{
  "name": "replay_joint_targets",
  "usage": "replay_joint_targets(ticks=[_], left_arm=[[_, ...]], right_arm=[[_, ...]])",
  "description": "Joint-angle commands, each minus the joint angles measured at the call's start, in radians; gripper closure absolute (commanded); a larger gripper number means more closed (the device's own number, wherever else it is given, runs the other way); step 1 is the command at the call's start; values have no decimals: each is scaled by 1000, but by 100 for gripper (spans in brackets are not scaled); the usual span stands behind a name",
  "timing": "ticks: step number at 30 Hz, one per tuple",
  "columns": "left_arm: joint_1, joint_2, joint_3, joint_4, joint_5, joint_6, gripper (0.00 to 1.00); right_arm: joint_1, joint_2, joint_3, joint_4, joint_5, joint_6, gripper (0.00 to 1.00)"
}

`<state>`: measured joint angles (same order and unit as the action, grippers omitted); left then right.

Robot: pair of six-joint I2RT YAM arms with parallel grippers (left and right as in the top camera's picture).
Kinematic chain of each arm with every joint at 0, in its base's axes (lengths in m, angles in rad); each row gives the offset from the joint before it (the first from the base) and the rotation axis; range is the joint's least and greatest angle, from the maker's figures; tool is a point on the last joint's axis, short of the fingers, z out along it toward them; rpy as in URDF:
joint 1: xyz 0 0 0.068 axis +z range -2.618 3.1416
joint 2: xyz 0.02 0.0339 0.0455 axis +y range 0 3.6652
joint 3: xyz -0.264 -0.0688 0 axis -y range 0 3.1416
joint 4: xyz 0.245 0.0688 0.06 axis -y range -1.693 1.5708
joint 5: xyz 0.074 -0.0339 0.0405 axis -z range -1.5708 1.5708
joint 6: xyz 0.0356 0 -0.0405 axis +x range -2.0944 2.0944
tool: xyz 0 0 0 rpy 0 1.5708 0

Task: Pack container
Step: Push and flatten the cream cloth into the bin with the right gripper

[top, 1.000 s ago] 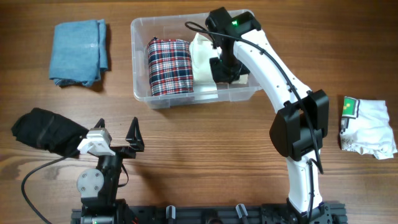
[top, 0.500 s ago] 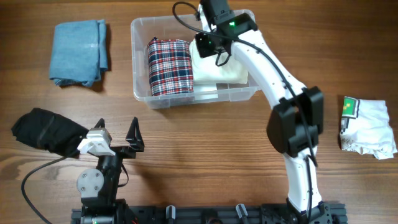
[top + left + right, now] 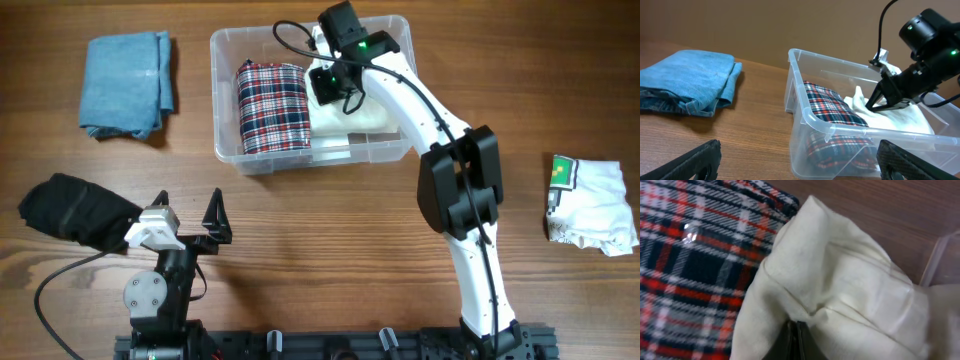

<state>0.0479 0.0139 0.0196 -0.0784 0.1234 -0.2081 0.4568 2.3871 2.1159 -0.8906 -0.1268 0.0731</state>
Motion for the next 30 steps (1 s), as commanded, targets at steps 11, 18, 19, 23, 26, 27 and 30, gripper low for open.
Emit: replay_joint_targets(ticks=[11,18,19,23,26,27,30], left_arm=[[5,-6,-8,0,-13,-10,0],[5,-6,-8,0,-13,-10,0],[5,-6,-8,0,-13,-10,0],[5,-6,-8,0,-13,-10,0],[5,-6,-8,0,-13,-10,0],[5,-6,-8,0,-13,-10,0],[5,-6,-8,0,-13,-10,0]], right_arm=[[-103,-158,-34,-235,127,139,96],[-109,-148,-193,-63,127,140,96],[-109,-146,-224,-33,129,139,96],[-111,-135,-329,56,134,139,96],[-111,-134,-348,71,134,135,96],[-111,-134,-343,70,134,135,96],[-111,-143,-291,27,134,131,96]])
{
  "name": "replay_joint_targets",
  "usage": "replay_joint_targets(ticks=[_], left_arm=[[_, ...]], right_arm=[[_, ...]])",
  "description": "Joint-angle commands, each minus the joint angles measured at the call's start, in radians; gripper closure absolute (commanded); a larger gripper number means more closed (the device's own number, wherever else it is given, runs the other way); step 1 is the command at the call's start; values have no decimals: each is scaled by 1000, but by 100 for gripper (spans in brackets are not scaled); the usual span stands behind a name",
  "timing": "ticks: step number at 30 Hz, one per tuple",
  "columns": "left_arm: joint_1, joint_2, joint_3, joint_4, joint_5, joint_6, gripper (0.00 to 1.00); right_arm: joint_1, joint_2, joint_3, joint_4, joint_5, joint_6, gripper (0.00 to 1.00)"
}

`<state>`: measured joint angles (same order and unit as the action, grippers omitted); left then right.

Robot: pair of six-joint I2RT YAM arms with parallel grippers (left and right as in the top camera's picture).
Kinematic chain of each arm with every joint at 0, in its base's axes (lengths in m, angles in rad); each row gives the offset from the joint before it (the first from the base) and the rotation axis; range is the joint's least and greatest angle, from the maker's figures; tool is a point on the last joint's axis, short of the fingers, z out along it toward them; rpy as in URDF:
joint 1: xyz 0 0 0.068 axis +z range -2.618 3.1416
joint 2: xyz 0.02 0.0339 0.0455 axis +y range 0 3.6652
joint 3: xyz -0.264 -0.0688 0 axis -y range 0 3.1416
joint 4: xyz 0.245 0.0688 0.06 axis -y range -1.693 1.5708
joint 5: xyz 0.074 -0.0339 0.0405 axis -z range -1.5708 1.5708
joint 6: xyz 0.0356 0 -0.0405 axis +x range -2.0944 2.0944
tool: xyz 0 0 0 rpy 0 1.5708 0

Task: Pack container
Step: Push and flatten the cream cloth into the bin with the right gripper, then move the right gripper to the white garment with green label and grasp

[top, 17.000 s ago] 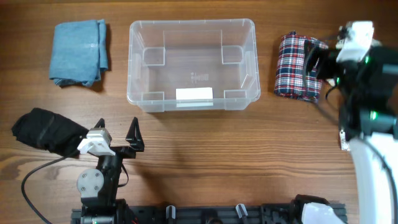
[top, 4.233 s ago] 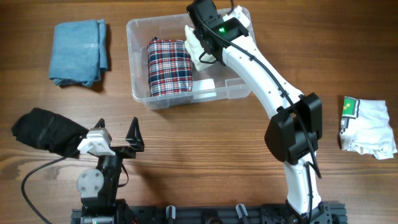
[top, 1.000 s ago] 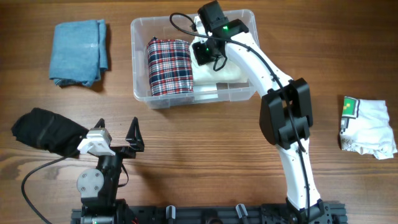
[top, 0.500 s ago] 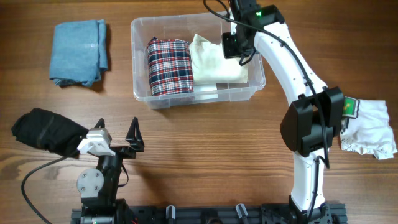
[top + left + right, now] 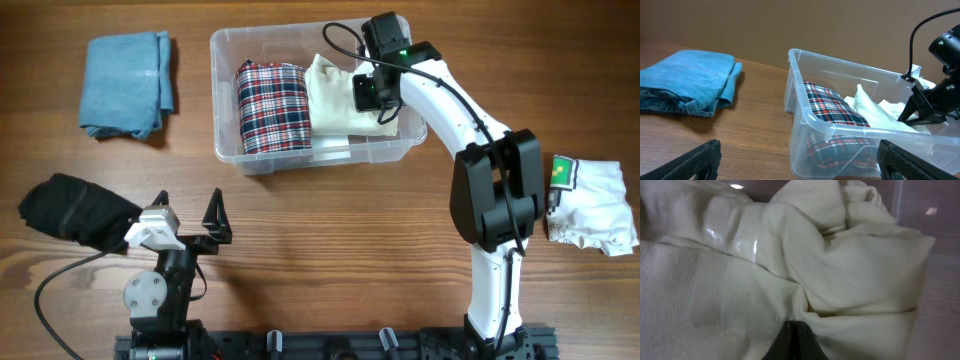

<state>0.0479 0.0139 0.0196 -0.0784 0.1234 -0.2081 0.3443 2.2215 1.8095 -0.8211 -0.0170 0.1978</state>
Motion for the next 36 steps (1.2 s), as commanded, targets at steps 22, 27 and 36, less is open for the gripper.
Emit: replay_joint_targets(ticks=[22,27,36], left_arm=[[5,-6,-8,0,-13,-10,0],[5,-6,-8,0,-13,-10,0],[5,-6,-8,0,-13,-10,0]], right_arm=[[-115,-512,157,-537,261,253,0],[-343,-524,140,-697,263,465,0],[-722,-524,-36,-708,199,587,0]])
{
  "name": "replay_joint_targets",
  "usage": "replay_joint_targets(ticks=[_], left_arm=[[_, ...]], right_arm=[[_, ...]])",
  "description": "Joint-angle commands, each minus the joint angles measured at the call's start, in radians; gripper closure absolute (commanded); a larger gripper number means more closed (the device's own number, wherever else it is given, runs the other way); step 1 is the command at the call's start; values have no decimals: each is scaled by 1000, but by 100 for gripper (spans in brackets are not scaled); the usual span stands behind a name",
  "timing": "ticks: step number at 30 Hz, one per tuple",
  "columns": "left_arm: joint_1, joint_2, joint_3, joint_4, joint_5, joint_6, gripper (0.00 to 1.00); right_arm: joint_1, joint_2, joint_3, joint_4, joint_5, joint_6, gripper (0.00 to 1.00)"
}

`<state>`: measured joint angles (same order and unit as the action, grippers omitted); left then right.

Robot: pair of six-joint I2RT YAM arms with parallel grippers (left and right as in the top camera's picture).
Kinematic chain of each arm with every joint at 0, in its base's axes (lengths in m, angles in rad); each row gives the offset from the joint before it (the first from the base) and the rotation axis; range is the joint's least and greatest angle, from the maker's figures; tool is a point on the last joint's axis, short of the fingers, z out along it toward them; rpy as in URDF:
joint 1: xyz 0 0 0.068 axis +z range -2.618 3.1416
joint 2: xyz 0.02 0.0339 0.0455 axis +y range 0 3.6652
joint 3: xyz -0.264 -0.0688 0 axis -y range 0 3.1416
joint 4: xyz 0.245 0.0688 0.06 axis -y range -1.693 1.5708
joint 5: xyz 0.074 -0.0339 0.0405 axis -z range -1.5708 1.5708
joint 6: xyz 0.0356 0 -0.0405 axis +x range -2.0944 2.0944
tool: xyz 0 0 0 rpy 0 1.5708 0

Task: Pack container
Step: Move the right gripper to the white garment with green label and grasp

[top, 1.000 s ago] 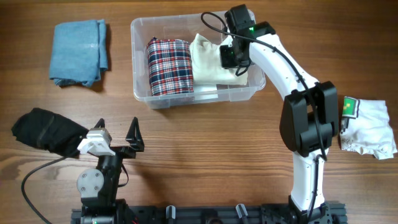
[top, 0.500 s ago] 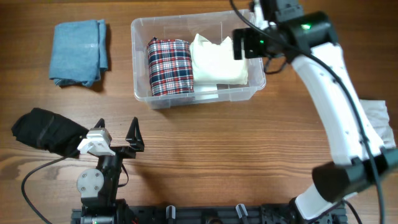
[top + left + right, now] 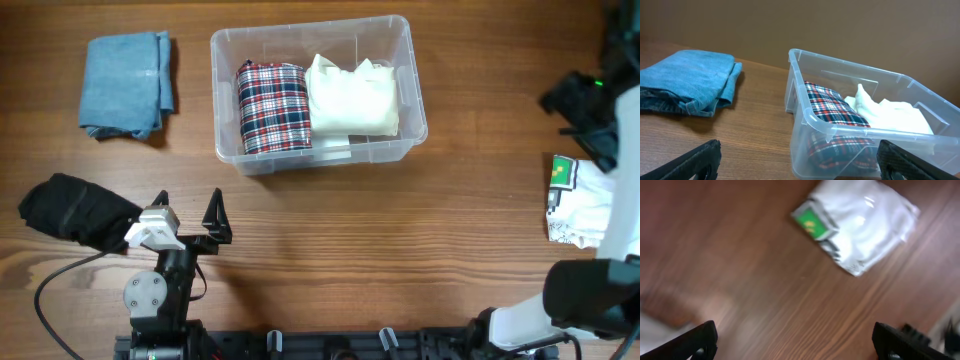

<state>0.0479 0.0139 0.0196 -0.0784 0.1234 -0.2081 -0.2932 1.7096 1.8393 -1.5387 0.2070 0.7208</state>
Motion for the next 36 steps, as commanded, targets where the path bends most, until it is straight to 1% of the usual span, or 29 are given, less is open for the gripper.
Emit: replay_joint_targets(ticks=[1,3,7,10,15,19,21,26,32,35,36], left_arm=[[5,-6,-8,0,-13,-10,0],[5,-6,-8,0,-13,-10,0],[5,-6,-8,0,-13,-10,0],[5,-6,-8,0,-13,-10,0],[5,-6,-8,0,-13,-10,0],[5,-6,-8,0,-13,-10,0],[5,-6,-8,0,-13,-10,0],[5,-6,-8,0,-13,-10,0],[5,-6,-8,0,-13,-10,0],[5,-6,-8,0,-13,-10,0],[5,-6,-8,0,-13,-10,0]], right_arm=[[-116,-12,-93,17,-25,64,0],[-189,-14,-172,44,-29,54,0],[-320,-32,-341,146,-103,3,0],[-430,-48,-497,273,-200,-71,0],[-539,-48,-666,446,-235,-170,0],[-572,-48,-736,570,-235,-202,0],[-572,-48,-759,634,-231,-241,0],[-571,-47,-834,795,-227,-278,0],[-571,-47,-935,905,-227,-272,0],[-571,-47,-954,938,-227,-265,2],[-571,-47,-961,953,-228,-265,4]])
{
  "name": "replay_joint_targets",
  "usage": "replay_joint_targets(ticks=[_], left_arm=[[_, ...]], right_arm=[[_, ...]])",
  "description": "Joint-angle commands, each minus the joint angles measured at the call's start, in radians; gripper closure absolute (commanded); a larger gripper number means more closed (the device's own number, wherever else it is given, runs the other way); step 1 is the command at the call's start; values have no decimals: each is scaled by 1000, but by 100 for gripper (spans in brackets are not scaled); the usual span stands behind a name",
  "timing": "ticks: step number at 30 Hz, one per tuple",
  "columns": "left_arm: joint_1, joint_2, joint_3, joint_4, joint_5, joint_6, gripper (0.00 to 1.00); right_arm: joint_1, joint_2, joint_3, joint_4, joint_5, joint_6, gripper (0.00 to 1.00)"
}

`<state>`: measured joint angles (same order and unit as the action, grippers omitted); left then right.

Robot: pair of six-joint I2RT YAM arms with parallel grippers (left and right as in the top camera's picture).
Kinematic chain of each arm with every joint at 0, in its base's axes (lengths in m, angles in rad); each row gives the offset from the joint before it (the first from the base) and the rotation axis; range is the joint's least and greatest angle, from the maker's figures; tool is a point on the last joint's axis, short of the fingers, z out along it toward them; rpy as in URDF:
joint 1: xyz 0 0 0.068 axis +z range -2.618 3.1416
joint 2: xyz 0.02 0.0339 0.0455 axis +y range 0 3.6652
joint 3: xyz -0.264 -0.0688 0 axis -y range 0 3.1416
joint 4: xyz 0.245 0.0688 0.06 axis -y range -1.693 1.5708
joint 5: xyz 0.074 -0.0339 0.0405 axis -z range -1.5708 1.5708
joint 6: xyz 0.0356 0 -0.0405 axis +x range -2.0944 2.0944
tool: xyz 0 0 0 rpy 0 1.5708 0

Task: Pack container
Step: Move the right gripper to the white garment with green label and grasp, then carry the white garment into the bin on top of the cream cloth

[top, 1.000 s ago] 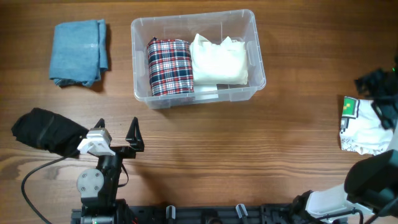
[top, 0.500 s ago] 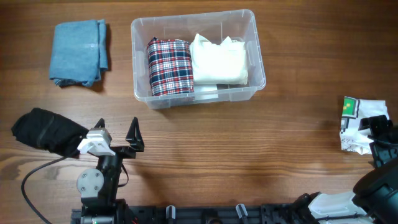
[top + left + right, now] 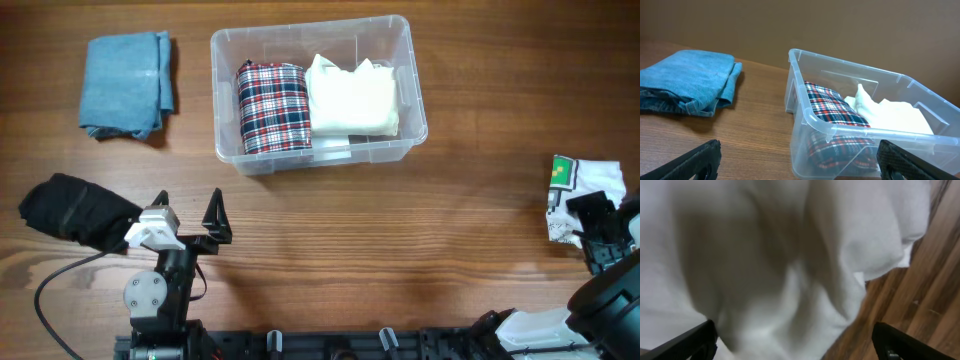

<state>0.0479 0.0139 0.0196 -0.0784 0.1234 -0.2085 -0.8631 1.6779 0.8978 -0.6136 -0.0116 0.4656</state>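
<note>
The clear plastic container point(image 3: 416, 92) at the table's back holds a folded plaid cloth point(image 3: 272, 107) and a cream cloth point(image 3: 350, 95). A white garment with a green label point(image 3: 588, 190) lies at the far right. My right gripper point(image 3: 601, 236) is low over its near edge and open. In the right wrist view the white garment point(image 3: 770, 255) fills the frame, with the fingertips point(image 3: 695, 341) spread wide at the bottom corners. My left gripper point(image 3: 187, 213) rests open at the front left, facing the container point(image 3: 840, 127), with nothing between its fingers.
A folded blue cloth point(image 3: 127, 82) lies at the back left. A black cloth point(image 3: 75, 212) lies at the front left, just beside the left arm. Bare wood shows between the container and the white garment.
My right gripper was high above the white garment near the table's right edge. Now it is down close to that garment, still open. The left arm and the container's contents are unchanged.
My right gripper was shut on the cream cloth inside the container beside the plaid cloth, then still shut on it nearer the container's right wall. Then the cream cloth lay in the container and the gripper was open, far right above the white garment, where it is now low.
</note>
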Motion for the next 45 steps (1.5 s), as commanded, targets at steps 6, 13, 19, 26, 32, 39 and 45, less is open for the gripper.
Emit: replay_joint_targets(ticks=[6,13,19,26,32,39,45], left_arm=[[5,-6,-8,0,-13,-10,0],[5,-6,-8,0,-13,-10,0],[5,-6,-8,0,-13,-10,0],[5,-6,-8,0,-13,-10,0],[5,-6,-8,0,-13,-10,0],[5,-6,-8,0,-13,-10,0],[5,-6,-8,0,-13,-10,0]], right_arm=[[0,-15,-87,163,-29,8,13],[3,-15,-214,332,-74,8,58],[3,-16,-221,341,-177,-6,96],[48,-55,-142,279,-327,-48,96],[159,-172,-11,192,-420,-76,96],[343,-342,215,87,-522,-240,96],[569,-429,337,103,-616,-440,96]])
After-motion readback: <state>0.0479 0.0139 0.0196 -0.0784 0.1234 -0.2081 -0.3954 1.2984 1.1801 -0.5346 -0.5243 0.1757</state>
